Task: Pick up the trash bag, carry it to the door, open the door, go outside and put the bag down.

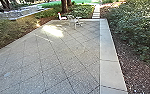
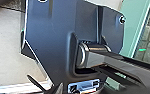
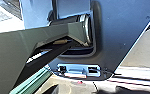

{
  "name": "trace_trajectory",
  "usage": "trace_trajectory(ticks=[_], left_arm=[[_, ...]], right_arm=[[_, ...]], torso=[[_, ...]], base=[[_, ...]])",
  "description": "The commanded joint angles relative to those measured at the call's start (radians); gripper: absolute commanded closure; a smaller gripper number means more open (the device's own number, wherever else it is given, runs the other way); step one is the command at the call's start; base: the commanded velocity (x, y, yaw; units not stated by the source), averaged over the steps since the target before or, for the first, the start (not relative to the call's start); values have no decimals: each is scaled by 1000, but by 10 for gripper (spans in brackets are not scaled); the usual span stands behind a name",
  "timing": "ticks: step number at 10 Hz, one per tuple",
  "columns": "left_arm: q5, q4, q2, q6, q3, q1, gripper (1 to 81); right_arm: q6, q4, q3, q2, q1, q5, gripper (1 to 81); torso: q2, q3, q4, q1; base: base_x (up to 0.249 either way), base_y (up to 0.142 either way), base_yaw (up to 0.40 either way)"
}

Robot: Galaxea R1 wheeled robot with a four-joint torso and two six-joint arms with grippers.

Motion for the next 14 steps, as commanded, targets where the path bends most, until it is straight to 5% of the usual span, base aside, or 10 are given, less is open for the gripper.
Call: trace_trajectory(ticks=[1, 4, 8, 9, 10, 13, 14], left_arm=[[12, 5, 8, 85, -10, 46, 10], [-59, 7, 29, 109, -10, 104, 10], [-177, 22, 62, 108, -15, 155, 10], [-179, 19, 65, 109, -22, 163, 10], [-185, 16, 71, 109, -39, 169, 10], [-288, 12, 85, 106, -51, 196, 10], [-323, 9, 89, 100, -53, 204, 10]], right_arm=[[2, -7, 13, 13, -3, -76, 10], [2, -7, 13, 13, -6, -76, 10], [2, -8, 11, 13, -8, -75, 10], [2, -8, 11, 13, -9, -75, 10], [2, -10, 11, 15, -8, -75, 10], [2, -10, 11, 16, -8, -76, 10], [3, -8, 7, 21, -8, -75, 10]], torso=[[0, 46, -62, 0], [0, 132, -126, 0], [-2, 255, -170, -2], [-3, 280, -170, -3], [-3, 273, -155, -3], [-5, 318, -158, -4], [-5, 301, -159, -4]], base=[[0, 0, 0], [0, 0, 0], [0, 0, 0], [0, 0, 0], [0, 0, 0], [0, 0, 0], [0, 0, 0]])
